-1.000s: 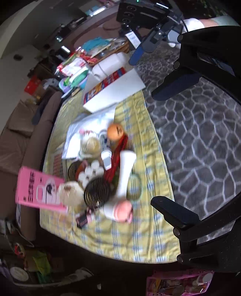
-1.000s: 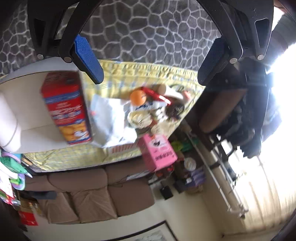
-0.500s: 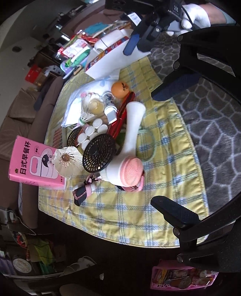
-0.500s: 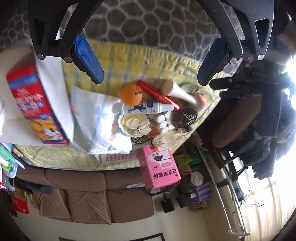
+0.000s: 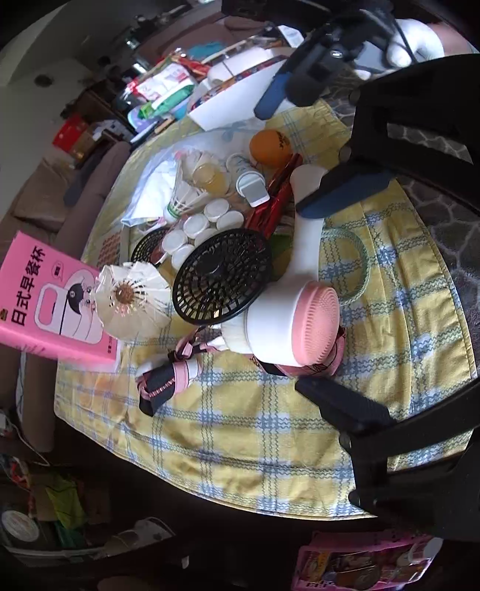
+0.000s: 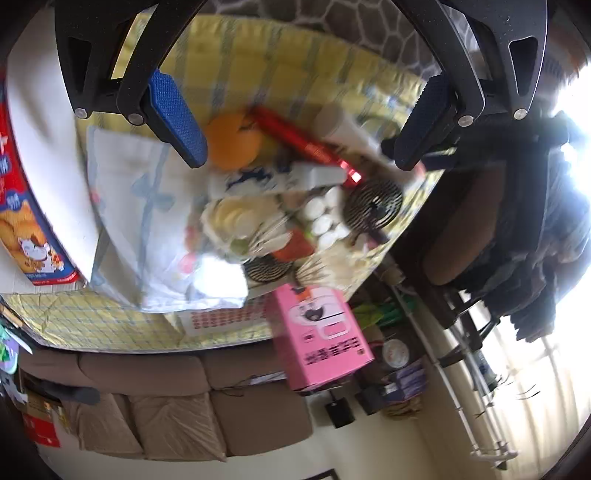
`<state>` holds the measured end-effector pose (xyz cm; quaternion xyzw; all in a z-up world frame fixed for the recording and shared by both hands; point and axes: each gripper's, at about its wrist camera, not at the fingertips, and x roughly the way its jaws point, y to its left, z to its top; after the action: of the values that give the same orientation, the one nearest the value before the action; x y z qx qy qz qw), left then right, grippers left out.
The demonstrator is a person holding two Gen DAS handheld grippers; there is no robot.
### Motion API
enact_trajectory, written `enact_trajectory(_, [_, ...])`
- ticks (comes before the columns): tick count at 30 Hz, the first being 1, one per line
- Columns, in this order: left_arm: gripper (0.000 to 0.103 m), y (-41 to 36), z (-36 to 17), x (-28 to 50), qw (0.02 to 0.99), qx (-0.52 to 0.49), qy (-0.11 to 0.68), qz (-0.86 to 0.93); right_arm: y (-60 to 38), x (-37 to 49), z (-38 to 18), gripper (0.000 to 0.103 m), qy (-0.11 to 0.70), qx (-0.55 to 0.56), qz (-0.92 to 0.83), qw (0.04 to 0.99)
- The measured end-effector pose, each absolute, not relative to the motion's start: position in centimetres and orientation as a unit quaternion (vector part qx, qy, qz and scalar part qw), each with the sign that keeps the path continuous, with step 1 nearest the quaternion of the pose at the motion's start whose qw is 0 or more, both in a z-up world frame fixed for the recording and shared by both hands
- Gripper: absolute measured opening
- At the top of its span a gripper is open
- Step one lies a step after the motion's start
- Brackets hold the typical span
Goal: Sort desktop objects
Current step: 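Move the right tool back toward the pink face brush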
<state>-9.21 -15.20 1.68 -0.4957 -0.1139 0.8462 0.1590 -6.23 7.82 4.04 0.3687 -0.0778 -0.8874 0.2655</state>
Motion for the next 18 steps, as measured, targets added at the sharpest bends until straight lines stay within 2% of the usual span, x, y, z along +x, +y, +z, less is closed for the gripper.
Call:
enact_trajectory(4, [0.07,-15.4,1.6,-8.9,0.163,-0.493,-0.115,0.847,7.1,-4.8,3.3,0.084,-0.117,0.377,-0.871,0.293])
enact_trajectory(6, [0.07,-15.5,1.6,-8.9,0.164,-0.492,-0.117,0.847,6.3,-5.0,2.5,0.08,-0.106,0.396,-0.866,0.286])
enact_trajectory(8, [0.071,-15.6,1.6,-9.0,0.164,-0.492,-0.118,0.847,5.7,-5.7,1.8,0.068,-0.097,0.408,-0.862,0.283])
enact_trajectory(10, [0.071,-15.6,1.6,-9.1,0.164,-0.491,-0.122,0.847,5.6,-6.2,1.3,0.063,-0.095,0.413,-0.86,0.284])
enact_trajectory(15, [0.071,-15.7,1.5,-9.3,0.167,-0.49,-0.131,0.845,4.3,-7.5,0.2,0.062,-0.078,0.427,-0.852,0.293])
enact_trajectory(18, [0.069,-15.4,1.5,-9.1,0.167,-0.489,-0.127,0.847,3.5,-7.3,0.2,0.057,-0.062,0.423,-0.856,0.291])
